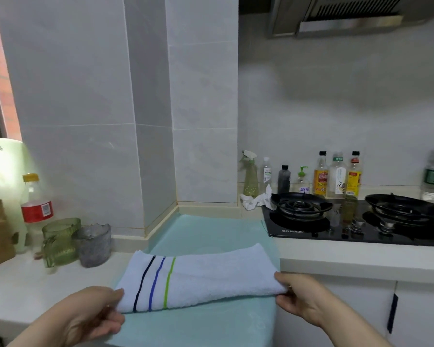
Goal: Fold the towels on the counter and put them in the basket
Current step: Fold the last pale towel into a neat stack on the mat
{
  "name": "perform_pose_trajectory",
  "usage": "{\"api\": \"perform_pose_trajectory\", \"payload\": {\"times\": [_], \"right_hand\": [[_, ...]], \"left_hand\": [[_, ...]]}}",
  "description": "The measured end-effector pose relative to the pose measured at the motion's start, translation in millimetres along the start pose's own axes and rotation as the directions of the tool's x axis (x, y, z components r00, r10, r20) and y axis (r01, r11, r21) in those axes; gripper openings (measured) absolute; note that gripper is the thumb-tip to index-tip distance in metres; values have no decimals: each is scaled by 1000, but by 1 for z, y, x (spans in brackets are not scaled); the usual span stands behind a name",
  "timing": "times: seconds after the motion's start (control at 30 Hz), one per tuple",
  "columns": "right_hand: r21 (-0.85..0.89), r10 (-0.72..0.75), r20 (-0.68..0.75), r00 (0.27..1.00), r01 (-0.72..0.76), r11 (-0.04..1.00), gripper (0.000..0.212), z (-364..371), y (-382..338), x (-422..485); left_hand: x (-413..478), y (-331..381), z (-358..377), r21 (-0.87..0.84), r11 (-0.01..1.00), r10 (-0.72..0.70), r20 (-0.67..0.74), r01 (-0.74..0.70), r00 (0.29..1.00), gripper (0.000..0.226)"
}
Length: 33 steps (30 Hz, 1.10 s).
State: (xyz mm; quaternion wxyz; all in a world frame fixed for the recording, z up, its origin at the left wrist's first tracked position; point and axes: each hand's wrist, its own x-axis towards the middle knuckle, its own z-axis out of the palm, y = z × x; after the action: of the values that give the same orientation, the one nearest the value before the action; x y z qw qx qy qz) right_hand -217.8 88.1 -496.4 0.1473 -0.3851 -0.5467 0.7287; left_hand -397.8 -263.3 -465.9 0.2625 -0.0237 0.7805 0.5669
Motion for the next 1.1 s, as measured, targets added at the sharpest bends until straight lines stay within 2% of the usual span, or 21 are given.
{"api": "perform_pose_trajectory", "payload": {"times": [0.1, 0.23, 0.3, 0.37, 0.43, 0.5, 0.53, 0.6, 0.67, 0.73, 0.8, 0.93, 1.03, 1.1], "right_hand": [[-31, -39, -34, 999, 38, 999, 6, 0, 0, -3], [-89, -76, -66, 995, 70, 994, 5, -5, 0, -5], [-117, -78, -61, 995, 71, 991, 9, -7, 2, -5], [-152, -80, -43, 996, 72, 986, 17, -8, 3, -5], [-204, -86, -27, 996, 79, 976, 21, -10, 4, -4], [-244, -102, -12, 995, 96, 965, 14, -11, 4, -3], [-251, -117, -3, 993, 112, 961, 12, -11, 2, -5], [-221, -161, 28, 987, 163, 962, 25, -9, -1, -5], [-145, -190, 68, 979, 198, 969, 34, -6, -6, -4], [-98, -191, 102, 976, 201, 975, 34, -1, -10, -4], [-83, -165, 112, 980, 174, 981, 34, 4, -11, -1], [-24, -99, 171, 980, 105, 994, 43, 9, -14, 8], [94, -98, 224, 970, 79, 992, 51, 9, -20, 12], [64, -146, 234, 961, 135, 989, 57, 12, -28, 12]], "left_hand": [[5, 2, 7, 64, 997, 58, -141, -50, 988, 21], [7, 1, 6, 84, 995, 69, -230, -50, 971, 20], [2, 0, 5, 171, 984, 93, -245, -51, 965, 15], [1, 1, 4, 299, 951, 159, -272, -74, 949, 21], [2, 5, 6, 555, 828, 262, -254, -82, 931, 19], [-3, 9, 17, 803, 594, 383, -228, -50, 895, 12], [-2, 10, 24, 863, 500, 482, -204, -76, 852, 12], [-2, 14, 43, 854, 429, 671, -82, -296, 737, 12], [-2, 21, 69, 731, 425, 707, 100, -534, 700, 12], [-1, 28, 95, 637, 474, 636, 230, -609, 736, 20], [7, 29, 116, 649, 467, 547, 322, -601, 773, 32], [25, 18, 131, 833, 218, 426, 388, -509, 818, 82], [29, 16, 131, 846, 179, 400, 404, -502, 823, 118], [29, 17, 133, 847, 167, 400, 409, -504, 820, 135]]}}
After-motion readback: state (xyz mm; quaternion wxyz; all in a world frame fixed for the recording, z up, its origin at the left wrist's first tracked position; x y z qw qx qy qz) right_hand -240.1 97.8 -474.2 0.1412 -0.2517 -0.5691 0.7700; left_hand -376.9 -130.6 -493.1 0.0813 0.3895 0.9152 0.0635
